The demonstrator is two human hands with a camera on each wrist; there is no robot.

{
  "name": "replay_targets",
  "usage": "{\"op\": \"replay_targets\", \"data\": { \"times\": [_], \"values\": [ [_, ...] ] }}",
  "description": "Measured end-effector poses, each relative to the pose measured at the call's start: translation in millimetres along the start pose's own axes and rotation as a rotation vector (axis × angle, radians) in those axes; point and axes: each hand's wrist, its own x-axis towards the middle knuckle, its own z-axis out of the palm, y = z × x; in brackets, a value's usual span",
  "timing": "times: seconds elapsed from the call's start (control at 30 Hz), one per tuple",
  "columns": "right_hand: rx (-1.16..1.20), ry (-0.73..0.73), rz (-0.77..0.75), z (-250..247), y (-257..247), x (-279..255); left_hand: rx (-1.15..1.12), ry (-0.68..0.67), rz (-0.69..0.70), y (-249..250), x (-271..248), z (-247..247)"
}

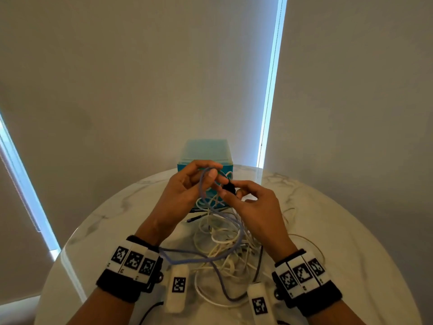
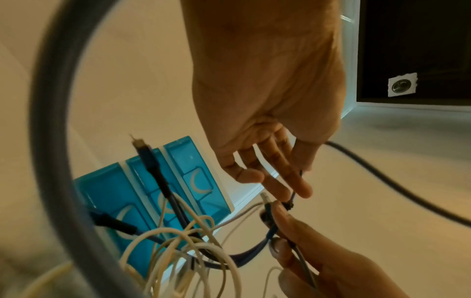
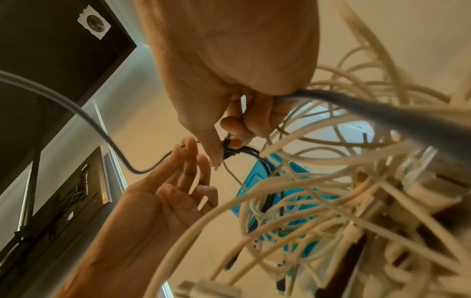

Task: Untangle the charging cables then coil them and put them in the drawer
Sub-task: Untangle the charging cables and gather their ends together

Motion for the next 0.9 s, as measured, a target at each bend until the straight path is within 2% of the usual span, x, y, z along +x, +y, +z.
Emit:
{"op": "replay_targets", "data": {
  "times": [0.17, 0.23, 0.37, 0.5, 0.6, 0.67, 0.73, 0.77, 0.83, 0.9],
  "values": [
    [0.004, 0.066, -0.007, -7.3, -0.4, 0.8, -0.049, -0.057, -0.282, -13.6, 4.4, -0.1],
    [0.036, 0.106, -0.027, -9.8, -4.9, 1.3, 0.017, -0.124, -0.328, -19.2, 4.7, -1.2],
    [0.054, 0.099, -0.083, -13.7, -14.0, 1.0, 0.172, -0.268, -0.35, -32.1, 6.1, -5.4],
    [0.049, 0.173, -0.095, -20.0, -17.0, 1.8, 0.348, -0.267, -0.347, -40.5, 8.2, -14.1],
    [0.014, 0.07, -0.093, -22.3, -19.2, 2.3, 0.281, -0.252, -0.237, -40.2, 8.0, -9.8],
    [0.014, 0.005, -0.082, -18.8, -18.9, 0.5, 0.354, -0.253, -0.178, -41.5, 9.4, -2.8],
    [0.02, 0.004, -0.109, -18.5, -19.6, -0.1, 0.454, -0.206, -0.153, -44.2, 9.8, -0.7],
    [0.021, 0.025, -0.132, -20.9, -21.0, 0.1, 0.464, -0.138, -0.166, -46.4, 10.0, -3.6],
    [0.055, 0.12, -0.156, -31.1, -21.7, 2.5, 0.404, 0.028, -0.226, -51.0, 10.7, -15.0],
    [0.169, 0.262, -0.122, -44.3, -18.8, 6.7, 0.382, 0.136, -0.28, -56.2, 10.3, -29.9]
  ]
}}
